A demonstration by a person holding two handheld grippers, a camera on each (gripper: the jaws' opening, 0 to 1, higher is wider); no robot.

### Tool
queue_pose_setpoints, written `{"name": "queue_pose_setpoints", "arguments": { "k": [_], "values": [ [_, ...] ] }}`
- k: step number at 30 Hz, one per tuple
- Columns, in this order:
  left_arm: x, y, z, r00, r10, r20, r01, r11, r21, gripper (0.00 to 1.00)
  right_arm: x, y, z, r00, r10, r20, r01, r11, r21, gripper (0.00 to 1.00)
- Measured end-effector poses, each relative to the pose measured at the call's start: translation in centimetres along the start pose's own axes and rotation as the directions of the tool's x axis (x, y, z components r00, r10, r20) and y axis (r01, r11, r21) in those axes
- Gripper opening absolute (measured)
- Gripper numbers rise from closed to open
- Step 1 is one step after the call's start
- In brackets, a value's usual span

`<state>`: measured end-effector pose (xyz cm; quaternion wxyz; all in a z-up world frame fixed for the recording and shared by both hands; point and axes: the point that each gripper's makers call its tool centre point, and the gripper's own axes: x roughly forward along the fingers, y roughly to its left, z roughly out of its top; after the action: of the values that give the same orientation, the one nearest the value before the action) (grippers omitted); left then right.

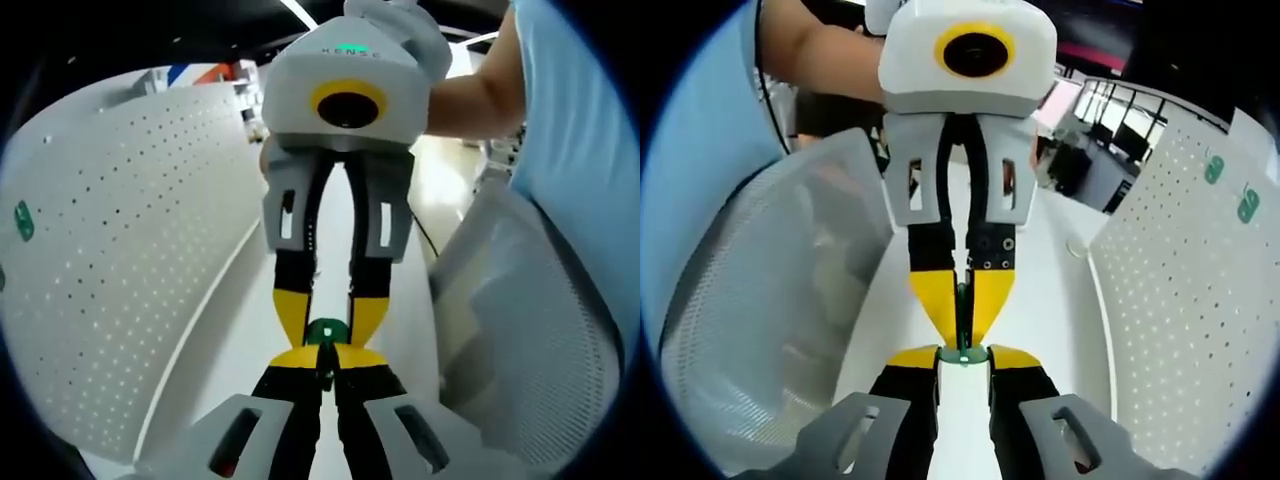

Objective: Insert the hook assembly into the mounting plate slot until the hook locks in place.

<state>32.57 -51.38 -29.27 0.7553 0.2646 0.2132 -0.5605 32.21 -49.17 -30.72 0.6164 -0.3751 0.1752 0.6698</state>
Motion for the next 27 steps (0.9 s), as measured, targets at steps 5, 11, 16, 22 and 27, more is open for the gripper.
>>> {"name": "queue_pose_setpoints", "arguments": {
  "k": [5,11,16,22,27],
  "values": [
    [-0.14,0.10,0.05,1.000,0.007,0.002,-0.007,1.000,0.001,0.03,-0.15,-0.09,0.21,1.000,-0.003,0.007,0.003,1.000,0.009,0.18],
    [-0.38,0.18,0.02,1.000,0.015,0.006,-0.015,1.000,-0.003,0.03,-0.22,-0.07,0.33,1.000,-0.009,0.010,0.009,1.000,0.012,0.26],
    [-0.55,0.22,0.00,1.000,0.020,0.005,-0.020,1.000,-0.004,0.03,-0.25,0.00,0.38,1.000,-0.010,0.015,0.009,1.000,0.029,0.34],
    [-0.69,0.37,-0.02,1.000,0.027,0.009,-0.027,1.000,-0.009,0.03,-0.45,-0.15,0.51,0.999,-0.023,0.039,0.021,0.998,0.051,0.44],
    [-0.88,0.70,0.08,0.999,0.040,0.017,-0.040,0.999,-0.016,0.03,-0.98,-0.37,0.57,0.997,-0.040,0.070,0.034,0.996,0.077,0.47]
  ]
}}
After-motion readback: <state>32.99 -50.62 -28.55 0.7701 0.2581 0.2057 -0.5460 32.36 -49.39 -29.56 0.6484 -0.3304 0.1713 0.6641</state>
